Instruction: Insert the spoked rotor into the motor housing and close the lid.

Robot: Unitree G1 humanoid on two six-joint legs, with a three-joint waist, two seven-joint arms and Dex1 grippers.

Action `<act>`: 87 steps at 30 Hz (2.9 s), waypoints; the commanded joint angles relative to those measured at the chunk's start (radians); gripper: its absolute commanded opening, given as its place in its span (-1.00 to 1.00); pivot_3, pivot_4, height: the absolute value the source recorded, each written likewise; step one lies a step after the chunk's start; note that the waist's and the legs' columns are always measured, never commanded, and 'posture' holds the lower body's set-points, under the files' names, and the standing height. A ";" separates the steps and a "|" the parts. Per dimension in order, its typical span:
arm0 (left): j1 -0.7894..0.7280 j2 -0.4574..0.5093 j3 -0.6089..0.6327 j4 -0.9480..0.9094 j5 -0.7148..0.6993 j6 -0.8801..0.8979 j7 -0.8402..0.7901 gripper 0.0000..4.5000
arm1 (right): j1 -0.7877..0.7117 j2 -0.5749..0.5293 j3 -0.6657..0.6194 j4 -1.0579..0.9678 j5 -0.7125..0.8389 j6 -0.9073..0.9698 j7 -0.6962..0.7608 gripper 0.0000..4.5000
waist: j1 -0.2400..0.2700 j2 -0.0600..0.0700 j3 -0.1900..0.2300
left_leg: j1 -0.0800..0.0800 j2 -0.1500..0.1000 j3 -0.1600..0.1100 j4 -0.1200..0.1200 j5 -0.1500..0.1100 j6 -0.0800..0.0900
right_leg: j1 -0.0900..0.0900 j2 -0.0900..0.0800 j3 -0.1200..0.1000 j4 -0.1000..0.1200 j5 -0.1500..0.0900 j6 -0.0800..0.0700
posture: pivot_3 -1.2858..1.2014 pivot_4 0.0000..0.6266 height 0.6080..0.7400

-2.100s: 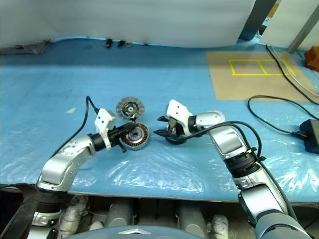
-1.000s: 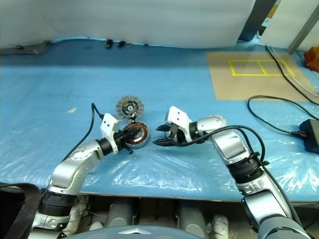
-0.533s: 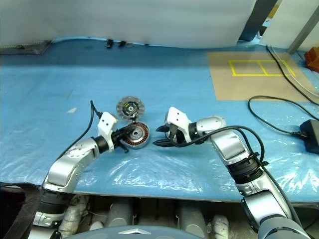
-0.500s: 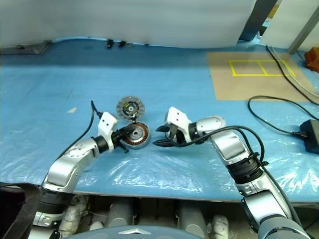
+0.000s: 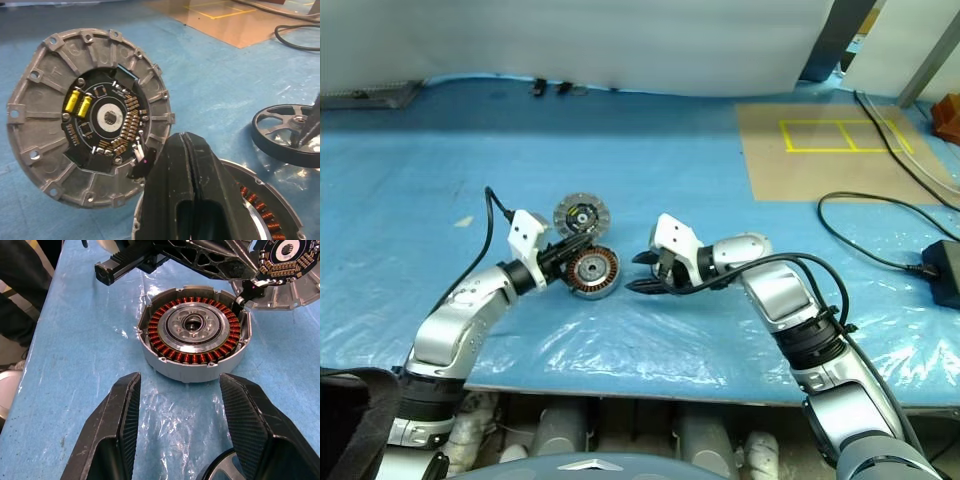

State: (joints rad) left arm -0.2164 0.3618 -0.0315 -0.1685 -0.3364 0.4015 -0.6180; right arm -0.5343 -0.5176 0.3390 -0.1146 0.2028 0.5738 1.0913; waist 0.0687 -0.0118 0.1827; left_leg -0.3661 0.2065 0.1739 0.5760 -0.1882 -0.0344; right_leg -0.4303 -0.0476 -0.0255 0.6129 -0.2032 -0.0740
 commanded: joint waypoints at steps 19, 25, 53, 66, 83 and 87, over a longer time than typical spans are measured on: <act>-0.005 0.028 -0.069 0.055 0.118 0.008 0.035 -1.00 | -0.013 -0.001 -0.007 -0.023 0.008 -0.015 -0.003 0.11 | 0.000 0.000 0.000 | 0.003 0.000 0.000 0.000 0.000 0.000 | 0.002 0.000 0.000 0.001 -0.001 0.002 | 0.03 -0.52 1.00; -0.006 0.002 -0.023 0.028 0.049 0.074 0.038 -1.00 | -0.008 -0.007 0.000 -0.029 0.011 -0.007 0.008 0.11 | 0.000 0.000 0.000 | 0.003 0.000 0.000 0.000 0.000 0.000 | 0.002 0.000 0.000 0.000 0.000 0.000 | 0.03 -0.52 1.00; -0.045 -0.009 0.023 -0.034 -0.069 0.238 0.071 -1.00 | -0.015 -0.009 0.007 -0.011 -0.001 -0.007 0.003 0.11 | 0.000 0.000 0.000 | 0.001 0.000 0.000 -0.003 0.000 0.000 | 0.002 0.000 -0.001 -0.004 0.000 0.000 | 0.03 -0.52 1.00; -0.062 0.023 -0.092 0.009 0.021 0.311 0.076 -1.00 | -0.011 -0.013 0.008 -0.025 0.004 0.011 0.008 0.11 | 0.001 0.000 0.000 | 0.002 0.000 0.000 -0.004 0.000 0.000 | 0.002 0.000 -0.001 -0.005 0.000 0.000 | 0.03 -0.52 1.00; -0.076 0.139 -0.210 0.008 0.116 0.267 -0.026 -1.00 | -0.018 -0.007 0.012 -0.020 0.001 0.007 0.003 0.11 | 0.002 0.003 -0.002 | 0.008 -0.001 0.000 -0.004 0.000 -0.001 | 0.007 -0.001 0.000 -0.005 -0.002 0.003 | 0.03 -0.52 1.00; -0.068 0.131 -0.196 0.011 0.108 0.272 -0.024 -1.00 | -0.018 -0.009 0.012 -0.020 0.001 0.007 0.003 0.11 | 0.001 0.006 -0.004 | 0.009 0.000 0.000 -0.004 0.000 -0.001 | 0.008 -0.001 0.000 -0.005 -0.003 0.006 | 0.03 -0.52 1.00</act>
State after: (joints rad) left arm -0.3149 0.4901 -0.2009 -0.1942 -0.2416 0.6362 -0.6369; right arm -0.5348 -0.5248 0.3584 -0.1134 0.1958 0.5895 1.0938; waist 0.0699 -0.0059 0.1791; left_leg -0.3573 0.2060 0.1741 0.5715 -0.1877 -0.0354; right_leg -0.4223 -0.0482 -0.0258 0.6081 -0.2061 -0.0687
